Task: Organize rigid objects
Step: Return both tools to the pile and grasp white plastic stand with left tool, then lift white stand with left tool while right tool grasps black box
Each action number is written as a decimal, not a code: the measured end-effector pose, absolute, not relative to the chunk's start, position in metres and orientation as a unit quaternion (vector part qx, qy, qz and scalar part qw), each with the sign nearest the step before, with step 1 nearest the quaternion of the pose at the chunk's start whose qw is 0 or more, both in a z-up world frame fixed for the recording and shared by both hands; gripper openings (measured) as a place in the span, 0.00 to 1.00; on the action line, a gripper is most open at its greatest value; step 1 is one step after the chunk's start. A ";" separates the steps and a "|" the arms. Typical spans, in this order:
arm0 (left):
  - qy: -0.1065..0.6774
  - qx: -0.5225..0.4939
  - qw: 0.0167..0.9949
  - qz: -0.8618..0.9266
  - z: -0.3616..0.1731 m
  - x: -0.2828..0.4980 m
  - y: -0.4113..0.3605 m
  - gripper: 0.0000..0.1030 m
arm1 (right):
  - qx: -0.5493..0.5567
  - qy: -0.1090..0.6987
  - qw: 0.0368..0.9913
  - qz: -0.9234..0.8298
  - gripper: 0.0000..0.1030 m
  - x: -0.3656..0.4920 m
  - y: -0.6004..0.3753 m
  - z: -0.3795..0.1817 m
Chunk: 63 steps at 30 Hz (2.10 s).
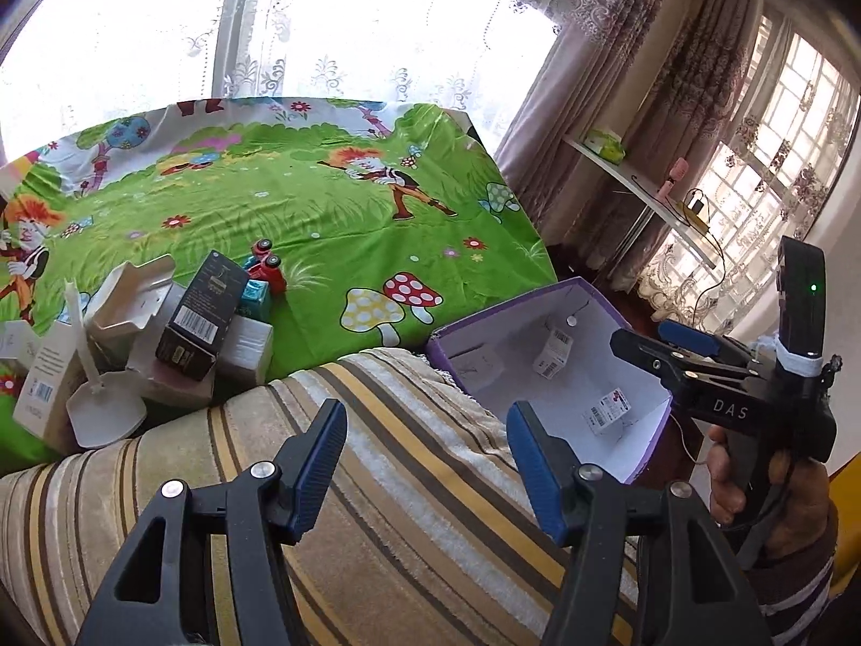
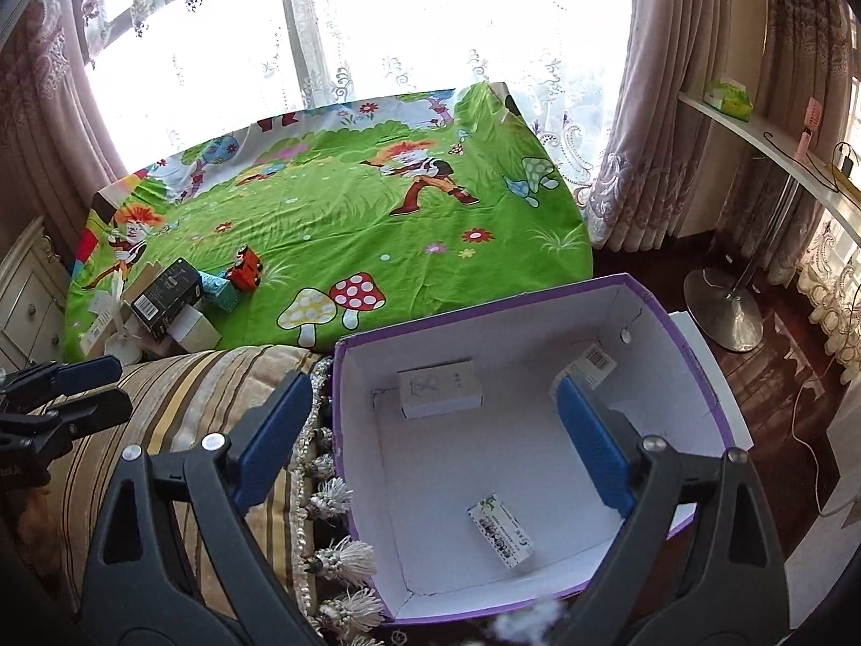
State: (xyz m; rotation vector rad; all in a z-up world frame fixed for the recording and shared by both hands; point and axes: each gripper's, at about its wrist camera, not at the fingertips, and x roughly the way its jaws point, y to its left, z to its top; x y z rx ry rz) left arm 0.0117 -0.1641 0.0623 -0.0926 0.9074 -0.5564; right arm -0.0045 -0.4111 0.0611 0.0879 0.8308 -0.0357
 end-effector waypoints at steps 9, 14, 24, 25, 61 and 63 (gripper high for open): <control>0.443 -0.149 0.861 -0.198 0.048 0.021 -0.074 0.61 | 0.018 0.416 0.907 0.058 0.91 0.004 -0.364 0.058; 0.444 -0.188 0.860 -0.169 0.044 0.028 -0.040 0.61 | 0.007 0.423 0.902 0.083 0.91 0.011 -0.344 0.059; 0.454 -0.191 0.862 -0.117 0.037 0.054 -0.004 0.52 | 0.007 0.440 0.892 0.106 0.91 0.030 -0.311 0.058; 0.456 -0.188 0.863 -0.112 0.036 0.057 -0.001 0.51 | 0.006 0.442 0.891 0.108 0.91 0.032 -0.307 0.058; 0.500 -0.087 0.860 -0.040 0.001 0.138 -0.012 0.26 | 0.134 0.482 0.857 0.128 0.91 0.146 -0.228 0.035; 0.502 -0.091 0.859 -0.039 -0.001 0.139 -0.011 0.20 | 0.143 0.490 0.851 0.126 0.91 0.152 -0.226 0.030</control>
